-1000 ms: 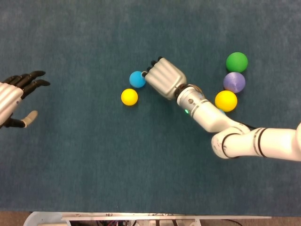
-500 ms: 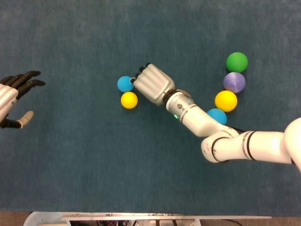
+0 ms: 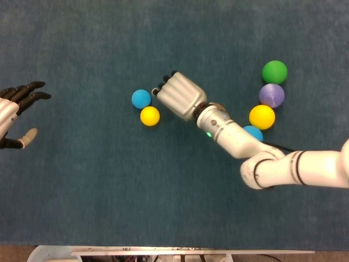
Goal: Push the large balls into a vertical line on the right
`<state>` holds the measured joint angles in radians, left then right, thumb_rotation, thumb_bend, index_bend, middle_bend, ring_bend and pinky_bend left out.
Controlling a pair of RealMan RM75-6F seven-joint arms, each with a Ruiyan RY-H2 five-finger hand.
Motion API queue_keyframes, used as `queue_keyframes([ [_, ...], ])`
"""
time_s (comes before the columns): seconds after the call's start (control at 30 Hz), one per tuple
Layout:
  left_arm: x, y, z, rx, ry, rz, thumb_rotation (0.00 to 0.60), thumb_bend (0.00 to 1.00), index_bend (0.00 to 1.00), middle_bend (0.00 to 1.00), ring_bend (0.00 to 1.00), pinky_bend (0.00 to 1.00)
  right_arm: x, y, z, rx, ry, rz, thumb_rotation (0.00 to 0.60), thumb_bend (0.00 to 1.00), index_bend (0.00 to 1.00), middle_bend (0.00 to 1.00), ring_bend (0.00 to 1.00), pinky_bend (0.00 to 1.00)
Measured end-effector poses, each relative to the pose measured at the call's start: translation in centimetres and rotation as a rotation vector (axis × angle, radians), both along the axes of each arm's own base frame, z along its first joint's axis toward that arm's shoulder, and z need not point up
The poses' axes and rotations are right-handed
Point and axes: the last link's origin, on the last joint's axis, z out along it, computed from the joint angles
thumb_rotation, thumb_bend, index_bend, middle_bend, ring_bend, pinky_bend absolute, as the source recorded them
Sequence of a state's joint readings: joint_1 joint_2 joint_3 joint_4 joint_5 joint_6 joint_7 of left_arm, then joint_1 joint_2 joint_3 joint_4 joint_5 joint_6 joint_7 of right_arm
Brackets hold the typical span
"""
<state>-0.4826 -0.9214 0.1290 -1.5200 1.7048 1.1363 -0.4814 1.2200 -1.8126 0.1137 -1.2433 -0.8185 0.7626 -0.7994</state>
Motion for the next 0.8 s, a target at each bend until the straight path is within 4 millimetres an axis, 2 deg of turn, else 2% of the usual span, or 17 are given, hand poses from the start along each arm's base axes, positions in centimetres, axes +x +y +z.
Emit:
queue_keyframes([
  [0.23,-0.2,-0.1,0.6,0.049,-0.011,0.007,0.600,0.40,0.15,0.08,0.13,0.17,-1.5,-0.7,3.8,-0.061,-0.052,-0.031,0.600,0.11,0.33,0.43,0.29,0.37],
  [0.43,-1.0,-0.8,1.2,0.116,-0.026,0.026,0.600,0.40,0.15,0.09,0.14,0.17,-3.5,-0.6,8.4,-0.140,-0.121,-0.087,0.600,0.11,0.33,0.43,0.30,0.37],
  [0.63,-1.9,-1.5,2.0,0.228,-0.046,0.044,0.600,0.40,0.15,0.10,0.14,0.17,-7.9,0.4,14.1,-0.264,-0.161,-0.166,0.600,0.11,0.33,0.44,0.30,0.37],
  [0.8,-2.7,-2.4,2.9,0.330,-0.052,0.072,0.600,0.40,0.16,0.10,0.14,0.17,-11.8,2.3,18.6,-0.364,-0.173,-0.199,0.600,0.11,0.33,0.45,0.30,0.37],
])
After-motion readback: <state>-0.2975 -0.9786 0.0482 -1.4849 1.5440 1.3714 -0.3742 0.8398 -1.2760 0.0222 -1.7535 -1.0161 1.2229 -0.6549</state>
